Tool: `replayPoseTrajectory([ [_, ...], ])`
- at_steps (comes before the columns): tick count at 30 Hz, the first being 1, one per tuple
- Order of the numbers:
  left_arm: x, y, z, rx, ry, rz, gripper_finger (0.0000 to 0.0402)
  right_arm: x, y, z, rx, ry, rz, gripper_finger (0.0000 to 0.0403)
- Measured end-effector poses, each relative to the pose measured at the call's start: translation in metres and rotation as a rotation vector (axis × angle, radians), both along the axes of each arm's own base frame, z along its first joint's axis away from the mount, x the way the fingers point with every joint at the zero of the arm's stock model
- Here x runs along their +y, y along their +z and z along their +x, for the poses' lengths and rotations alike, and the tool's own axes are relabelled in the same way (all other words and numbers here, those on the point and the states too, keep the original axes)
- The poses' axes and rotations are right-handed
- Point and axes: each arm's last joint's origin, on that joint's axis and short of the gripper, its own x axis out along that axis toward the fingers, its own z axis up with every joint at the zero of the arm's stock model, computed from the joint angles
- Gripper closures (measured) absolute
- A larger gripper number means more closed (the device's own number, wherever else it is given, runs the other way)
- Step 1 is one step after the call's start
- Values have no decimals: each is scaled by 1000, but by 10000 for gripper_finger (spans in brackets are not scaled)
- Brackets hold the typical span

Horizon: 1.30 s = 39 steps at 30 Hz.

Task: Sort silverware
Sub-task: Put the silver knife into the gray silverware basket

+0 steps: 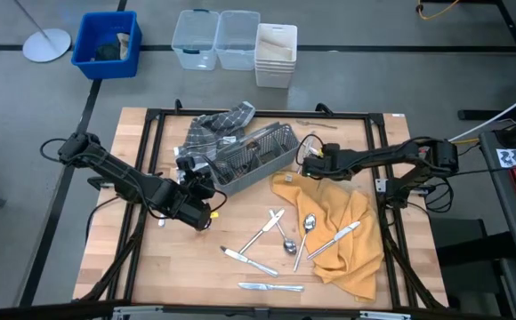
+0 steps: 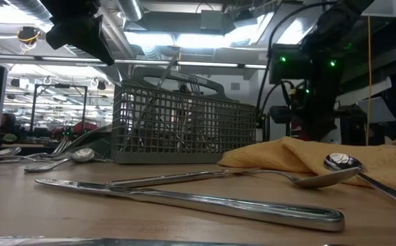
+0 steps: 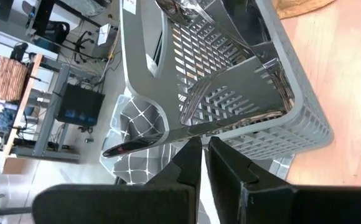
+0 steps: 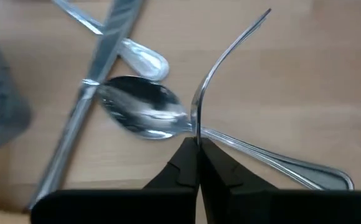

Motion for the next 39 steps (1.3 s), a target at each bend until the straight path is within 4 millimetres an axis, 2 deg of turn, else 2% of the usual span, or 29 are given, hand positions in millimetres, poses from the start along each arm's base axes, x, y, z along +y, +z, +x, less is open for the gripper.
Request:
replayPoseTrajectory([
  [11, 2, -1, -4, -25, 51, -18, 382, -3, 37, 19, 98, 205, -33, 399],
  [15, 2, -1, -5, -48, 82, -32, 382, -3, 50, 23, 117, 268, 2, 399],
  [24, 3, -1, -6, -90, 120, -56, 382, 26, 74, 41, 103, 493, -12, 400],
  [29, 3, -1, -6, -126, 147, -75, 382, 48, 98, 52, 63, 563, -136, 400],
  [33, 3, -1, -6, -148, 164, -88, 382, 61, 117, 62, 24, 580, -344, 399],
  [36, 3, -1, -7, -168, 178, -98, 382, 67, 127, 71, -22, 564, -517, 397],
  [39, 3, -1, -7, -192, 196, -111, 383, 67, 131, 82, -83, 571, -611, 398],
])
